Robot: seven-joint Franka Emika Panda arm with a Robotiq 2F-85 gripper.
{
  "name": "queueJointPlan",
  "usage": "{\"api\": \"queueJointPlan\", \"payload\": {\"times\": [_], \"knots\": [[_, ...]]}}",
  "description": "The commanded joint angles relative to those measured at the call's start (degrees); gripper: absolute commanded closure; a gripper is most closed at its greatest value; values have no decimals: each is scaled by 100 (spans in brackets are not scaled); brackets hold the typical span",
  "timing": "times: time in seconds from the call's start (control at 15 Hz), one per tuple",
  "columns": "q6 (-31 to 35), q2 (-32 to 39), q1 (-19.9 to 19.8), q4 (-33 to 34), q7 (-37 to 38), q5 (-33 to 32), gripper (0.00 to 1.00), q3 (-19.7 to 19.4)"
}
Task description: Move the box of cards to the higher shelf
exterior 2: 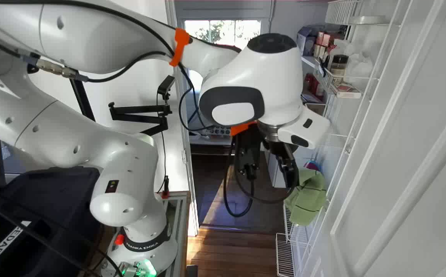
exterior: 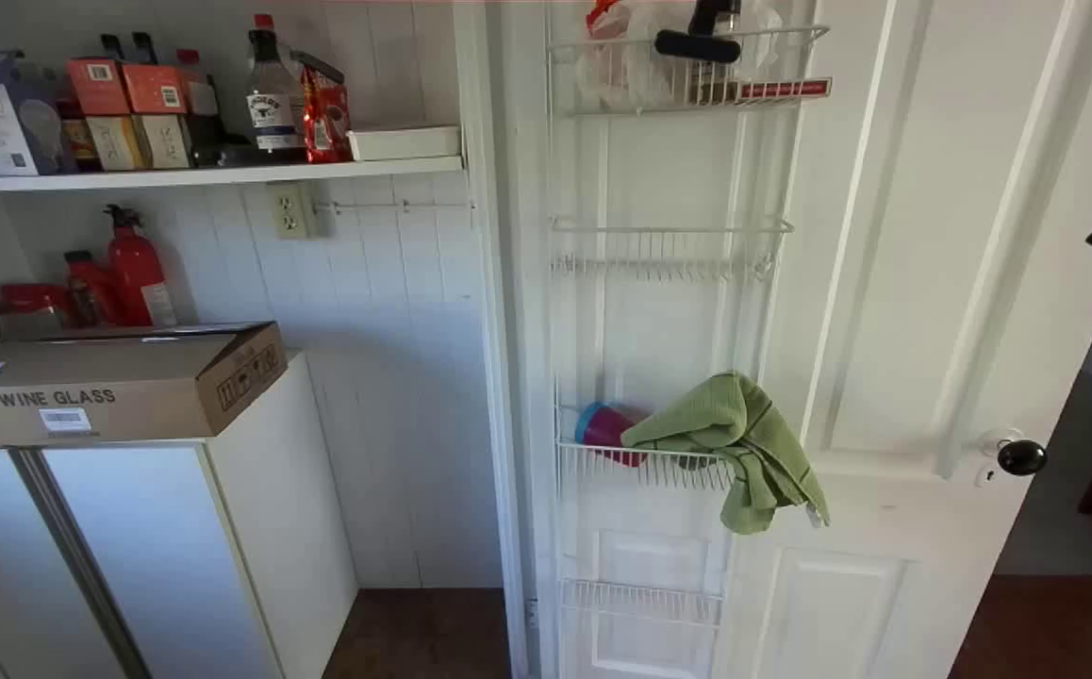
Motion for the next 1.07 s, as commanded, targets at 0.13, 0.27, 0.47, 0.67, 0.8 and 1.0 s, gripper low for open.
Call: {"api": "queueJointPlan", "payload": {"times": [0.13,0.27,0.47,0.67,0.8,1.0], "knots": [[-42,66,-44,-141,-31,40,0,43],[-42,91,-45,-142,-32,41,0,44],[394,434,495,9,-494,948,0,-525],[706,843,1054,322,-1089,2009,0,-996],[928,1072,1486,487,-1593,2864,0,-1315],[1163,1273,2314,716,-2434,4180,0,-1912]]}}
